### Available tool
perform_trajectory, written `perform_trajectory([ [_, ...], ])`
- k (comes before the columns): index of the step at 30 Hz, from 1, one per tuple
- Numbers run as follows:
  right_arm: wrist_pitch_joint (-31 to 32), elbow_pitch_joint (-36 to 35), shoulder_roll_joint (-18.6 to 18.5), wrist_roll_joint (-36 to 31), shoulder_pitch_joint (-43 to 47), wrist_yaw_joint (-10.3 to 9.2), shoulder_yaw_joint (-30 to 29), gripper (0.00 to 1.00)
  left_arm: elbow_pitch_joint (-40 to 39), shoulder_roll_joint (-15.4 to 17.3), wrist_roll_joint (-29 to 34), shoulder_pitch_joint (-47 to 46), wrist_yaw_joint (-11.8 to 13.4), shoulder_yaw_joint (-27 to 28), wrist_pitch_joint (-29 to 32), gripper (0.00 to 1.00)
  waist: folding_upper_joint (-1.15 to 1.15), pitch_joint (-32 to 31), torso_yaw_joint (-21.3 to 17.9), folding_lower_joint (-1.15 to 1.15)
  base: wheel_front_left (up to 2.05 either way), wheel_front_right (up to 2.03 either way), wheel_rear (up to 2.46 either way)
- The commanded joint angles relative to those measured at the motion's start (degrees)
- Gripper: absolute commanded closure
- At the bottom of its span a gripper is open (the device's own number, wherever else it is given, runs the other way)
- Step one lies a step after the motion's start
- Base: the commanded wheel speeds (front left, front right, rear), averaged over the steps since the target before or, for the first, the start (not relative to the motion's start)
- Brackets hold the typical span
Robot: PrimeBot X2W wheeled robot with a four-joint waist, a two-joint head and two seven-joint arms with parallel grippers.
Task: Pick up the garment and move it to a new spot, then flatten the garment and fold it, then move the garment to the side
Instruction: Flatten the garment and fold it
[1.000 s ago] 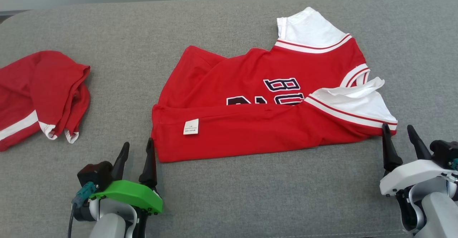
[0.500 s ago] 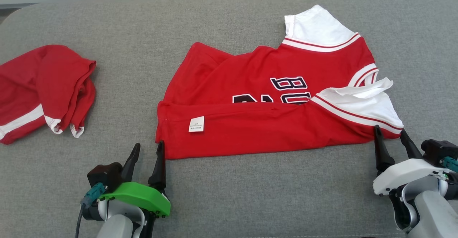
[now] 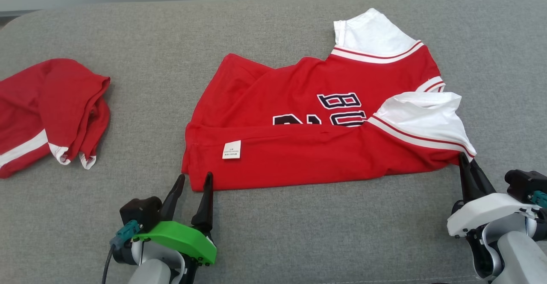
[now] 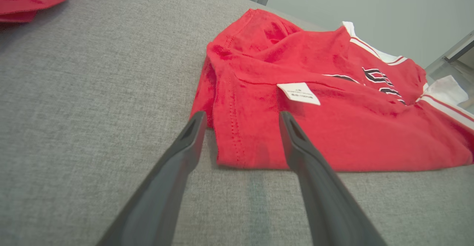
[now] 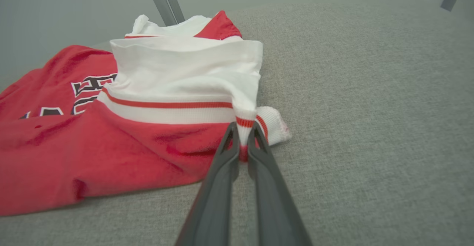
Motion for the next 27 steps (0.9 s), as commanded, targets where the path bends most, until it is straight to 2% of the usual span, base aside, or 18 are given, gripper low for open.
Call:
perform_trajectory([
  [1,-0.18,-0.38,-0.42,0.60,0.42,-0.08,0.11,1.00,0.27,0.33,-0.27,0.77,-0.17,0.06,0.00,0.00,0.00,-0.09,-0.39,0.00,0.00,0.00,0.00],
  [10,-0.18,-1.20,-0.67,0.91,0.54,-0.09,1.36,1.00,1.89,0.28,-1.09,-0.82,-0.17,-0.42,0.00,0.00,0.00,1.03,-1.53,0.00,0.00,0.00,0.00],
  [17,-0.18,-1.61,-0.96,1.17,-0.35,-0.08,2.08,1.00,0.43,0.22,2.97,-1.77,-0.17,4.67,0.00,0.00,0.00,2.48,-2.29,0.00,0.00,0.00,0.00],
  [26,-0.18,-1.27,-0.84,1.32,-1.04,-0.09,2.89,1.00,2.44,0.27,1.98,-3.40,-0.17,3.55,0.00,0.00,0.00,3.20,-2.83,0.00,0.00,0.00,0.00],
  [27,-0.18,-1.27,-0.89,1.37,-1.06,-0.09,2.92,1.00,2.58,0.27,1.85,-3.44,-0.17,3.25,0.00,0.53,0.00,3.25,-2.84,0.00,0.00,0.00,0.00],
])
